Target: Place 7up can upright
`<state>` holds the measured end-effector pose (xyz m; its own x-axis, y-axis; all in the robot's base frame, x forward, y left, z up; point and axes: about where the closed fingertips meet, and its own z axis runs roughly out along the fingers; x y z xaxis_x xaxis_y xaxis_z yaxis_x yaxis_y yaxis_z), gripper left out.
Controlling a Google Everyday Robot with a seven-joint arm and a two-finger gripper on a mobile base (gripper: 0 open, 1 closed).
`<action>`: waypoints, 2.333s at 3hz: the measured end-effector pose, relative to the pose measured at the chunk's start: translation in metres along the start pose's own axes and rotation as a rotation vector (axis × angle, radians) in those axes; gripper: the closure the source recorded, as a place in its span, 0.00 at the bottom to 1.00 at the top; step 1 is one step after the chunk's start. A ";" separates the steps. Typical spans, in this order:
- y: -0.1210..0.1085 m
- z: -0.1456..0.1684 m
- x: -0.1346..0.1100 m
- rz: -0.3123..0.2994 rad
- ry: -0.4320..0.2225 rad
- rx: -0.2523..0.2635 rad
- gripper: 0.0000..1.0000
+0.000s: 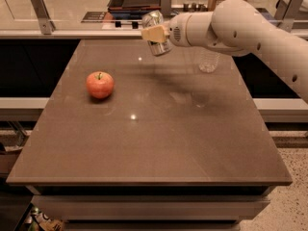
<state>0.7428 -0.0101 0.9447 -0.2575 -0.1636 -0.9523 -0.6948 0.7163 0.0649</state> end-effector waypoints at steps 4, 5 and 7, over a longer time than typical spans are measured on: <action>-0.033 0.004 0.051 0.058 -0.065 -0.007 1.00; -0.037 0.002 0.066 0.074 -0.062 -0.002 1.00; -0.037 0.000 0.075 0.089 -0.073 -0.012 1.00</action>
Offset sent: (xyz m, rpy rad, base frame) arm 0.0210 -0.0267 -0.0337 0.1021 -0.0462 0.0164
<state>0.7494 -0.0485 0.8713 -0.2688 -0.0497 -0.9619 -0.6795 0.7176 0.1529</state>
